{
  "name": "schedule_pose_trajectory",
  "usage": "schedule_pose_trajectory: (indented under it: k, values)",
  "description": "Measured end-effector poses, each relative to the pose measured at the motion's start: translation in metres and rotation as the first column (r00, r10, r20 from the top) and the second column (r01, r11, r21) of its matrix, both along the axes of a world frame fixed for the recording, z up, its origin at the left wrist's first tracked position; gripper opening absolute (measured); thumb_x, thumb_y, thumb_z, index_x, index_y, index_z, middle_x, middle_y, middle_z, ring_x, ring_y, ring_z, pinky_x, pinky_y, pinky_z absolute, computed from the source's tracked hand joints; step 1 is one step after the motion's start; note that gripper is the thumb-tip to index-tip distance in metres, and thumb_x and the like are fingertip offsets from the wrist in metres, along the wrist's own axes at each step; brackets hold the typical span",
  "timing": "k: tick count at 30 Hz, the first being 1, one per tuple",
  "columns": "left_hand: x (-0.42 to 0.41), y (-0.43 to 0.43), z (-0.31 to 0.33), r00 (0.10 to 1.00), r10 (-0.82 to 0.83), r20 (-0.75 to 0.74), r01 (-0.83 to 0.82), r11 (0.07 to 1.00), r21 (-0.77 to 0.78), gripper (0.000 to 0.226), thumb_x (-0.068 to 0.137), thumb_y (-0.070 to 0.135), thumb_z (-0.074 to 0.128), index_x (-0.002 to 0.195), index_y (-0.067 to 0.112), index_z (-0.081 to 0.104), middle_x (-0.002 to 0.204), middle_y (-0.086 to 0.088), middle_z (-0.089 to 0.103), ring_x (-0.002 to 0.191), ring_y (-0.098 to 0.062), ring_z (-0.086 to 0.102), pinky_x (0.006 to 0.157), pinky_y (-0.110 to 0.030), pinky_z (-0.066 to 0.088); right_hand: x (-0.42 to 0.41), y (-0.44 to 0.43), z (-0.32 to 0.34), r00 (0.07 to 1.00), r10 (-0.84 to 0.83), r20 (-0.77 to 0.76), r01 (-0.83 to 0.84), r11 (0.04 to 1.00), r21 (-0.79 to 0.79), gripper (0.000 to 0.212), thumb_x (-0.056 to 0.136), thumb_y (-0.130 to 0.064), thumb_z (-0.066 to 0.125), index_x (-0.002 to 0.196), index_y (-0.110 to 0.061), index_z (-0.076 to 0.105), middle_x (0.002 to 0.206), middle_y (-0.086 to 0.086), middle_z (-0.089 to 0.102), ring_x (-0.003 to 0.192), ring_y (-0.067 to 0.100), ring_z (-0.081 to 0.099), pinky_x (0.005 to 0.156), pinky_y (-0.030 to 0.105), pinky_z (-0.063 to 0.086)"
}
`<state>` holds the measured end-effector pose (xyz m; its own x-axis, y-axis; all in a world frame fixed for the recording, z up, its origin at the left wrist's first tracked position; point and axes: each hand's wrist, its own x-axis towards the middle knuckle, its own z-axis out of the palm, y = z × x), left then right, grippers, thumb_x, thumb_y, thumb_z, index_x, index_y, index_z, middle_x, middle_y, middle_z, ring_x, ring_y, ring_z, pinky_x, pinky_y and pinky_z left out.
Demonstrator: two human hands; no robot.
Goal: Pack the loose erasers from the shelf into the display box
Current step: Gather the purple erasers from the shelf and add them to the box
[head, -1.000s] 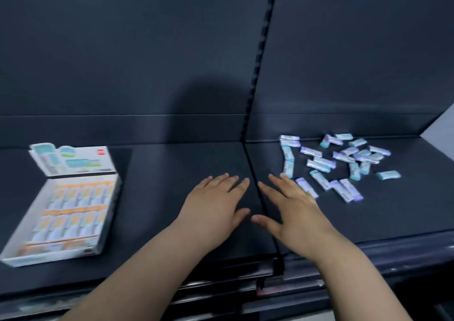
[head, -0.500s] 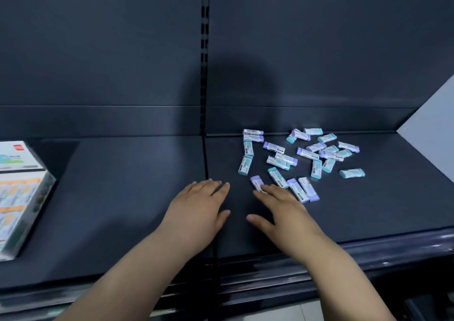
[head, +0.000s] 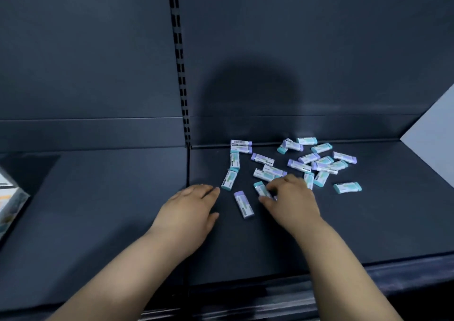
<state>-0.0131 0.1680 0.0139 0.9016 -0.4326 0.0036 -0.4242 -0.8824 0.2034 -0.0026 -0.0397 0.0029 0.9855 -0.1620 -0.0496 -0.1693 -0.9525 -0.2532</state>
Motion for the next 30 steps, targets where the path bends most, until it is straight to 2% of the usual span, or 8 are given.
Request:
schedule_pose_trajectory:
  k: [6,11,16,18,20,24,28,30]
  values:
    - [0.006,-0.050,0.001,0.993,0.029,-0.113,-0.031,0.999,-0.011,0.068,0.087,0.048,0.052,0.145,0.026,0.023,0.148,0.009,0.028,0.135,-0.013,0.024,0.109,-0.026,0.022,0.007,-0.063,0.006,0.999,0.034,-0.030,-0.030,0.993,0.117,0.030,0.085,-0.029,0.061,0.114,-0.022,0.061,0.118,0.003,0.055,0.111,0.022,0.051,0.095,0.034,0.043]
    - [0.019,-0.077,-0.008,0.973,0.128,-0.193,-0.132,0.991,-0.005,0.070,0.085,0.039,0.060,0.144,0.023,0.026,0.147,0.005,0.028,0.136,-0.016,0.024,0.111,-0.025,0.022,0.017,-0.105,0.013,0.991,0.129,-0.022,-0.123,0.976,0.181,0.026,0.083,-0.024,0.064,0.109,-0.023,0.063,0.110,0.000,0.055,0.103,0.017,0.055,0.091,0.026,0.042]
    - [0.021,-0.092,-0.011,0.954,0.214,-0.209,-0.232,0.970,-0.068,0.069,0.085,0.031,0.063,0.144,0.023,0.028,0.148,0.004,0.028,0.138,-0.016,0.023,0.109,-0.022,0.021,0.016,-0.106,0.012,0.839,0.476,-0.263,-0.430,0.877,0.216,0.068,0.069,-0.033,0.077,0.130,-0.034,0.045,0.119,-0.010,0.040,0.113,0.007,0.037,0.100,0.020,0.033]
    - [0.020,-0.093,-0.012,0.950,0.234,-0.207,-0.255,0.964,-0.080,0.069,0.085,0.030,0.063,0.144,0.024,0.028,0.149,0.005,0.028,0.138,-0.016,0.023,0.109,-0.022,0.021,0.014,-0.103,0.009,0.826,0.514,-0.231,-0.475,0.856,0.204,0.069,0.067,-0.033,0.077,0.128,-0.035,0.044,0.119,-0.011,0.042,0.116,0.007,0.035,0.101,0.024,0.033]
    - [0.017,-0.093,-0.014,0.947,0.243,-0.211,-0.264,0.962,-0.074,0.069,0.085,0.031,0.063,0.144,0.024,0.028,0.149,0.007,0.028,0.137,-0.015,0.024,0.110,-0.023,0.022,0.013,-0.104,0.006,0.826,0.548,-0.133,-0.516,0.829,0.215,0.060,0.067,-0.031,0.076,0.120,-0.037,0.048,0.105,-0.016,0.046,0.103,0.004,0.040,0.094,0.023,0.037]
    - [0.009,-0.090,-0.013,0.939,0.262,-0.221,-0.301,0.939,-0.164,0.076,0.080,0.030,0.069,0.144,0.027,0.028,0.143,0.011,0.031,0.133,-0.011,0.028,0.105,-0.019,0.028,0.009,-0.116,0.007,0.868,0.496,-0.013,-0.434,0.771,0.466,0.054,0.068,-0.025,0.073,0.110,-0.044,0.046,0.099,-0.022,0.051,0.087,-0.003,0.046,0.079,0.013,0.038]
    - [0.005,-0.097,-0.007,0.954,0.218,-0.205,-0.277,0.903,-0.330,0.081,0.075,0.024,0.074,0.143,0.022,0.030,0.122,0.014,0.033,0.111,-0.002,0.041,0.089,-0.005,0.025,0.001,-0.124,0.013,0.874,0.485,0.018,-0.389,0.679,0.623,0.056,0.071,-0.018,0.075,0.112,-0.044,0.046,0.107,-0.023,0.055,0.096,0.000,0.048,0.085,0.012,0.038]
    - [0.003,-0.102,-0.005,0.961,0.191,-0.203,-0.258,0.882,-0.393,0.079,0.073,0.022,0.076,0.140,0.021,0.036,0.117,0.015,0.034,0.107,-0.002,0.045,0.093,-0.008,0.031,-0.001,-0.125,0.014,0.874,0.485,0.024,-0.379,0.650,0.659,0.056,0.070,-0.017,0.075,0.112,-0.043,0.047,0.109,-0.022,0.058,0.097,0.001,0.050,0.089,0.018,0.040]
